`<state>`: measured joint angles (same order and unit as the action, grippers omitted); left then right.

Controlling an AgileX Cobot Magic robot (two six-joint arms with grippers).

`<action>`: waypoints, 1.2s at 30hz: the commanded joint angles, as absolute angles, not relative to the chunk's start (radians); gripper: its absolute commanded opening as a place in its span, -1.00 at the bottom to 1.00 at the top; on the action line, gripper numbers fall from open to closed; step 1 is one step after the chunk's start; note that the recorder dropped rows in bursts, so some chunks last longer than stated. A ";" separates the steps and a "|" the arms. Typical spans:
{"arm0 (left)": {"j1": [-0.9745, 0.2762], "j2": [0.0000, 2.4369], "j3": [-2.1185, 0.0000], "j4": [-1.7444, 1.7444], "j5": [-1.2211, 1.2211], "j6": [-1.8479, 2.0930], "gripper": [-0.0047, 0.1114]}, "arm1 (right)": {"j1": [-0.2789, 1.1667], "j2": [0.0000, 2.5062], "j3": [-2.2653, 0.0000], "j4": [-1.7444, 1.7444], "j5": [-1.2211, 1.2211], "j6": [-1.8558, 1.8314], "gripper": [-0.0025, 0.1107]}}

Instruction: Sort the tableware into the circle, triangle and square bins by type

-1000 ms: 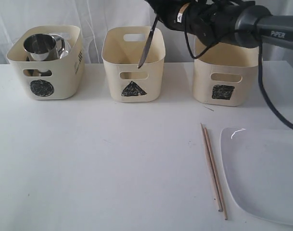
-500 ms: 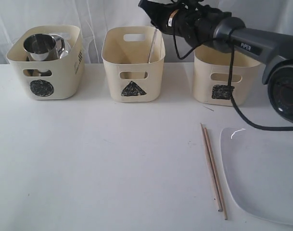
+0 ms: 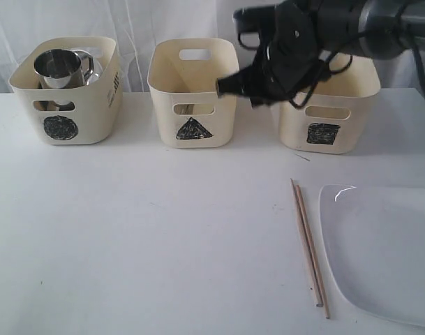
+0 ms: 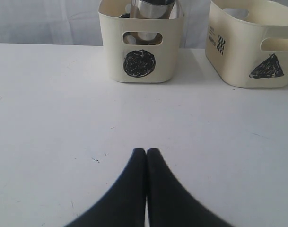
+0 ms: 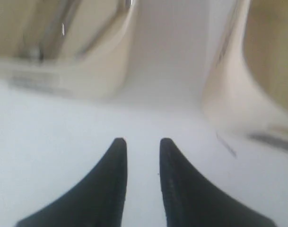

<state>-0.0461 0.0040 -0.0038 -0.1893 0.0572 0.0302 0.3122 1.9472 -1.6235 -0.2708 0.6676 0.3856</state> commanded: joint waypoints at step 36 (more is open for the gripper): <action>-0.043 0.000 0.000 -0.191 0.053 0.026 -0.92 | 0.317 1.957 -1.126 -0.400 0.524 0.580 -0.07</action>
<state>-0.0461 0.0040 -0.0038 -0.1893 0.0572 0.0302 0.3303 1.9443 -1.1302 -0.4041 0.5350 0.5757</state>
